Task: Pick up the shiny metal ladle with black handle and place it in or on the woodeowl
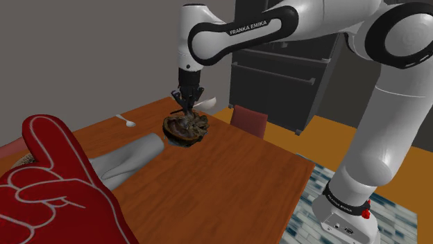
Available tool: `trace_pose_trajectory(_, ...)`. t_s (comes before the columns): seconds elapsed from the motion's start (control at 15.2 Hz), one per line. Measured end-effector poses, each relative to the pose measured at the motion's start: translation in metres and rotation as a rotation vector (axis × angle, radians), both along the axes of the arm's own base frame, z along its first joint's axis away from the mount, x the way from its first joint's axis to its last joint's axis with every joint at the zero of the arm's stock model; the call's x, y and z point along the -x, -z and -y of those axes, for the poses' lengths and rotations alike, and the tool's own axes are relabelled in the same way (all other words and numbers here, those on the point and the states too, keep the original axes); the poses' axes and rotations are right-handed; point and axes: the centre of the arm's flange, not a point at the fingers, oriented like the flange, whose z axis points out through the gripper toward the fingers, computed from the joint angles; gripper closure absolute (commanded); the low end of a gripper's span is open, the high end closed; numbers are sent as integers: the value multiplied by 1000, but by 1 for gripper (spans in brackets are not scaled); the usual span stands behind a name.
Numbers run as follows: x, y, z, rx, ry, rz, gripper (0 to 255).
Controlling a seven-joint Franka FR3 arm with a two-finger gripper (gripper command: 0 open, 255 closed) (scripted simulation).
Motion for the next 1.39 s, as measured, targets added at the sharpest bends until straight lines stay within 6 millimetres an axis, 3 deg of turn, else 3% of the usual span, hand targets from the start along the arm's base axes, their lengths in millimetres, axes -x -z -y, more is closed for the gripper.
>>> trace_pose_trajectory(0.46,-73,-5,58,-1,-1,0,255)
trace_pose_trajectory(0.59,-83,3,67,0,0,0,255)
trace_pose_trajectory(1.39,-86,64,70,1,-1,0,255)
